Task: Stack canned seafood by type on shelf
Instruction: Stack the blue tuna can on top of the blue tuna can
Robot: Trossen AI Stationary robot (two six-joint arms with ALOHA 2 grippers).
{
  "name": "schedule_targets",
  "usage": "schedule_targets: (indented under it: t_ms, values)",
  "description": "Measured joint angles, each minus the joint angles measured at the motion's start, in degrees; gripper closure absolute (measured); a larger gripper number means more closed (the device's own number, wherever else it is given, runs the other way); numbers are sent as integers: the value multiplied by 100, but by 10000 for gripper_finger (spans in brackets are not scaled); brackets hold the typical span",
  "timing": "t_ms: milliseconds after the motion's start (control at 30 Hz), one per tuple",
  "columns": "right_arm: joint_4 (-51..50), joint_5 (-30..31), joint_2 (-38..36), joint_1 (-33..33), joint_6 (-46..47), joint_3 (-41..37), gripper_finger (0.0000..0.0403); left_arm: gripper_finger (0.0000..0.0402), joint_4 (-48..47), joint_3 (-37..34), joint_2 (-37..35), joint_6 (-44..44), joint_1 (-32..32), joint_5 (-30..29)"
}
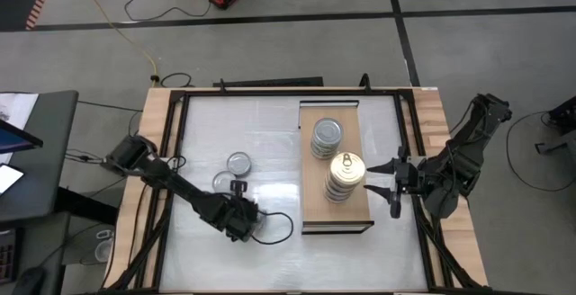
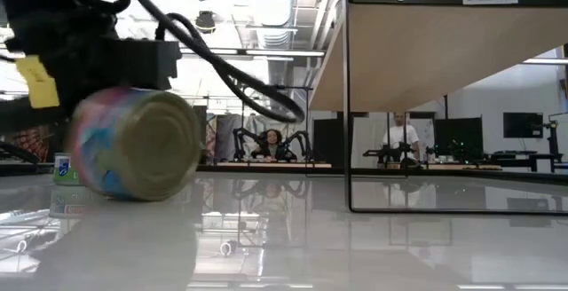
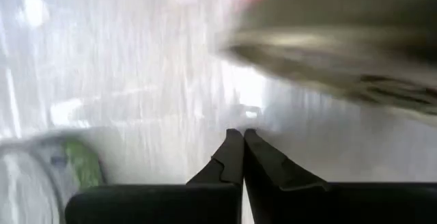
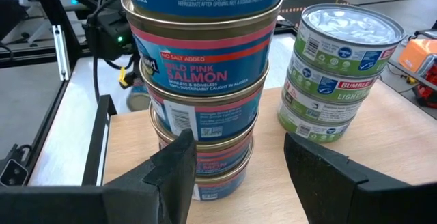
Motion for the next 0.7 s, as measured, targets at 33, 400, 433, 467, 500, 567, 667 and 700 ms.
schedule_targets:
  t_ms: [33, 400, 433, 467, 500, 567, 667, 700]
  values:
    - [2, 0, 0, 0, 0, 0, 157, 401, -117, 59, -62, -149, 23, 47]
    - [-2, 125, 2, 0, 256, 0, 157, 367, -1855, 1324, -1521, -1921, -373, 1014]
    - [-2, 127, 2, 0, 256, 0, 157, 350, -1673, 1353, -1542, -2168, -439, 1358]
    - [-2, 129, 15, 0, 258, -1, 157, 329, -1547, 1391, -1531, -2476, -509, 1648]
    - [0, 129, 29, 0, 256, 0, 157, 305, -1417, 1436, -1507, -2797, -597, 1856]
    - [-12, 128, 37, 2, 223, -2, 157, 256, -1261, 1557, -1472, -3424, -811, 1880]
    - [33, 136, 33, -2, 111, -2, 157, 187, -1279, 1673, -1353, -3976, -1109, 1494]
    - [68, 135, 35, -2, 65, -2, 157, 166, -1311, 1675, -1296, -4125, -1172, 1435]
